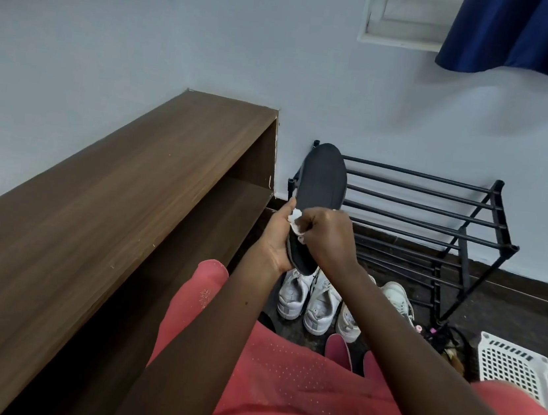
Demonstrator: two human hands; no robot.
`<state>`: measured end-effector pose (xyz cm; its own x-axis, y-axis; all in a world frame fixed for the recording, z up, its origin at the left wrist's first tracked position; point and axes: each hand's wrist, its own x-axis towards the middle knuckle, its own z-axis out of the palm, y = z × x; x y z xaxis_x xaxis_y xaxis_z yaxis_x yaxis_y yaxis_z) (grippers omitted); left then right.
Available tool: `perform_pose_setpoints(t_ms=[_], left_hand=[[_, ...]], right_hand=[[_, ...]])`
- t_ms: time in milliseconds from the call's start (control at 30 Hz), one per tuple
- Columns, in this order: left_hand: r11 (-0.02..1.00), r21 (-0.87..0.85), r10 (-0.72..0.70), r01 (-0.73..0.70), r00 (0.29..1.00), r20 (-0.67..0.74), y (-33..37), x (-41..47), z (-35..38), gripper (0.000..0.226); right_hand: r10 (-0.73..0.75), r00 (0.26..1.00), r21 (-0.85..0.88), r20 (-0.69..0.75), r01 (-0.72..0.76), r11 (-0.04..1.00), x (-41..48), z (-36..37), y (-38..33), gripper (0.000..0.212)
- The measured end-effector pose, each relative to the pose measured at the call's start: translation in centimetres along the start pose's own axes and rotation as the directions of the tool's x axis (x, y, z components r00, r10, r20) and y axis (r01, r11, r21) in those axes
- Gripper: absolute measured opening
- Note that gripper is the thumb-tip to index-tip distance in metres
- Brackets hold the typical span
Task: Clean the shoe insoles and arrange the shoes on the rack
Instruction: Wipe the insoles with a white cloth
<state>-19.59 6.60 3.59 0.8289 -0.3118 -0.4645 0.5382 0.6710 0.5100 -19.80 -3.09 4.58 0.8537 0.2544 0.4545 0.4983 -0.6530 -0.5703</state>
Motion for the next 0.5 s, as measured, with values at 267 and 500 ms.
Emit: perform_pose_setpoints(t_ms=[267,500], left_hand=[[0.996,-0.083,0.040,-0.041,0.999,-0.017,1.1,0.1,-0.6,0.062],[0.996,-0.051,0.080,-0.080,0.997,0.012,0.7,0.2,0.1,0.055]], right_hand=[[-0.186,0.982,0.142,0.038,0.179,0.974,-2.6,-0.4,0.0,0.017],[-0.038,0.999,0.126,0.000,0.038,0.991,-1.0,-0.1,-0.4,0.020]])
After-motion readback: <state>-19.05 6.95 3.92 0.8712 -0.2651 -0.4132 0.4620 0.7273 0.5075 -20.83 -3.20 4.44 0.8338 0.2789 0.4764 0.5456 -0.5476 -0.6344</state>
